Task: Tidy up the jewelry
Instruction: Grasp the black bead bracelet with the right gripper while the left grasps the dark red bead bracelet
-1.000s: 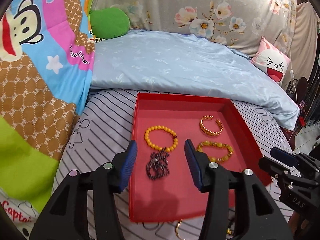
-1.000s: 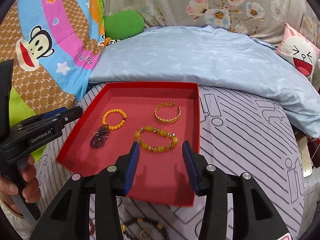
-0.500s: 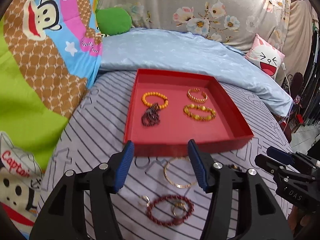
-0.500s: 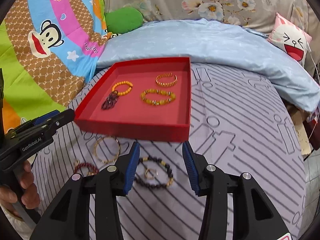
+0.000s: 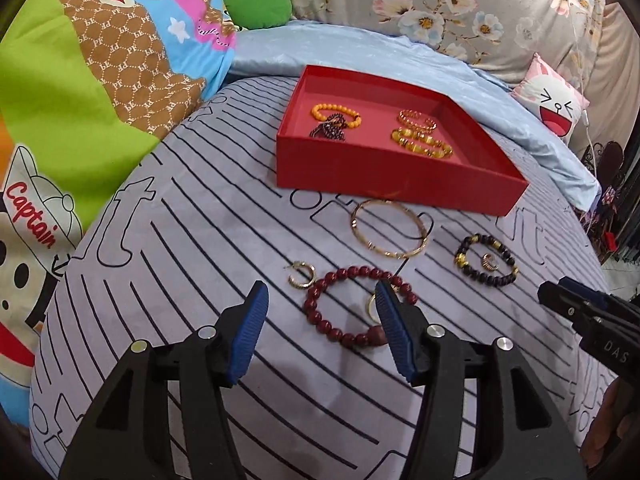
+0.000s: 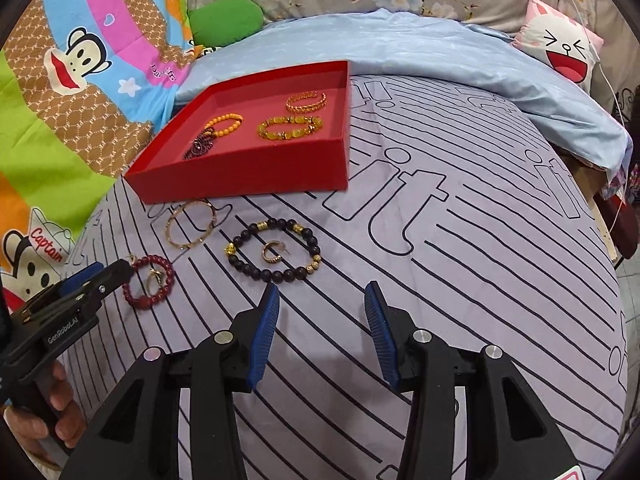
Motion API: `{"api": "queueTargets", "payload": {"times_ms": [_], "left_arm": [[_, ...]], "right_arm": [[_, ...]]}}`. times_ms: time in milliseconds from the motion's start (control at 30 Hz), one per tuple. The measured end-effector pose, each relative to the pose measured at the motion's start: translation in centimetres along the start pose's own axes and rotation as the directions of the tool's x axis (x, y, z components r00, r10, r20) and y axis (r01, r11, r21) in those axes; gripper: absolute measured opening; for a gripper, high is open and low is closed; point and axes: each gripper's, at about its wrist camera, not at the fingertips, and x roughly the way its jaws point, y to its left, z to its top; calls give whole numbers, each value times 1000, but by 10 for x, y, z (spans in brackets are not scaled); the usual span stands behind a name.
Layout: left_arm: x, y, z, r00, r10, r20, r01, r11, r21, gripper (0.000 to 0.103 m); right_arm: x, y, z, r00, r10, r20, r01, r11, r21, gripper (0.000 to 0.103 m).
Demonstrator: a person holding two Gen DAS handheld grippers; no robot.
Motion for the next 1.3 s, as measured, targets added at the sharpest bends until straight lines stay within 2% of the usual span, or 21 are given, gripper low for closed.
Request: {"api": "queueTargets", "payload": {"times_ms": [267, 667, 833, 967, 1133, 1300], "left_arm": [[12, 0, -5, 999, 23, -22, -23, 1000, 0, 53], [14, 1, -4, 1000, 22, -21, -22, 1000, 3, 53], [13, 2, -5, 1000, 19, -21, -19, 1000, 0, 53], [14, 0, -5, 999, 27, -24, -27, 1000, 8, 53], [14, -1, -5, 999, 34, -25, -34, 999, 15, 53], [14, -2, -5, 999, 21, -24, -21, 1000, 12, 53]], "right_arm": [[11, 2, 3, 1000, -4, 3, 4, 1000, 4, 44], [34, 5, 24, 1000, -22, 10, 22, 1000, 11, 43], [44, 9, 21, 999, -46, 7, 46, 999, -14, 34], [44, 13, 19, 998, -67, 20, 68, 996, -49, 20], [41, 17, 14, 997, -72, 25, 74, 996, -57, 8], [35, 17, 6, 998, -66, 24, 68, 996, -56, 8]]}}
